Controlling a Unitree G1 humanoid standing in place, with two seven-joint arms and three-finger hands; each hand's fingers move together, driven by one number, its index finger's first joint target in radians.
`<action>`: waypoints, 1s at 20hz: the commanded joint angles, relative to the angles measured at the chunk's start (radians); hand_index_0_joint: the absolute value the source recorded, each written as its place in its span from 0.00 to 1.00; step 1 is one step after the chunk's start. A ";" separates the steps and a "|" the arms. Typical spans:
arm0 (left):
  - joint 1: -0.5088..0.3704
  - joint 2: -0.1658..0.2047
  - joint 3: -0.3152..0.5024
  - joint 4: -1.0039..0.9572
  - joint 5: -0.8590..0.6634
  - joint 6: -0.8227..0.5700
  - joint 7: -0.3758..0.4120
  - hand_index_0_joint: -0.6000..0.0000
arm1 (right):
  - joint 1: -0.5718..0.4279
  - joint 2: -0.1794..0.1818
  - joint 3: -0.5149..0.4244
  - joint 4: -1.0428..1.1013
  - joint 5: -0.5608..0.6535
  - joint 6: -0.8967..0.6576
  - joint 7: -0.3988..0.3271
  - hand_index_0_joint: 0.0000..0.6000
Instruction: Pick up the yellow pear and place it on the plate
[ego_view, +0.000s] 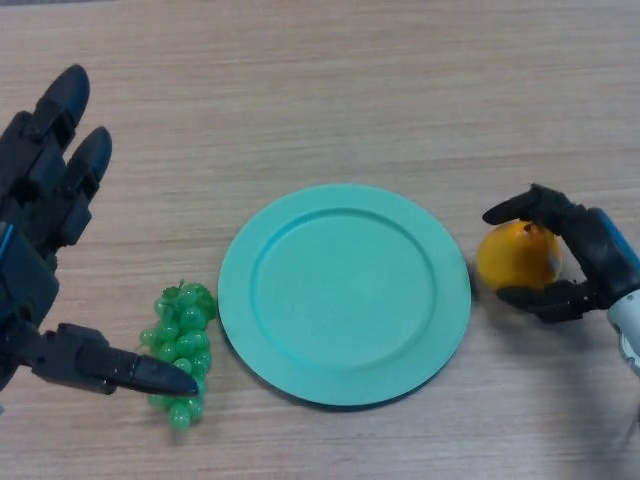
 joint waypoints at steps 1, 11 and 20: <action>-0.019 0.022 0.076 -0.065 -0.015 -0.105 -0.009 1.00 | -0.037 -0.040 -0.065 -0.160 0.074 -0.033 -0.031 1.00; -0.030 0.018 0.046 -0.048 -0.017 -0.123 0.017 1.00 | 0.107 0.162 0.058 -0.807 0.390 0.489 0.040 1.00; -0.016 0.012 0.055 -0.024 -0.012 -0.152 0.011 1.00 | 0.129 0.174 0.305 -0.641 0.427 0.368 -0.072 1.00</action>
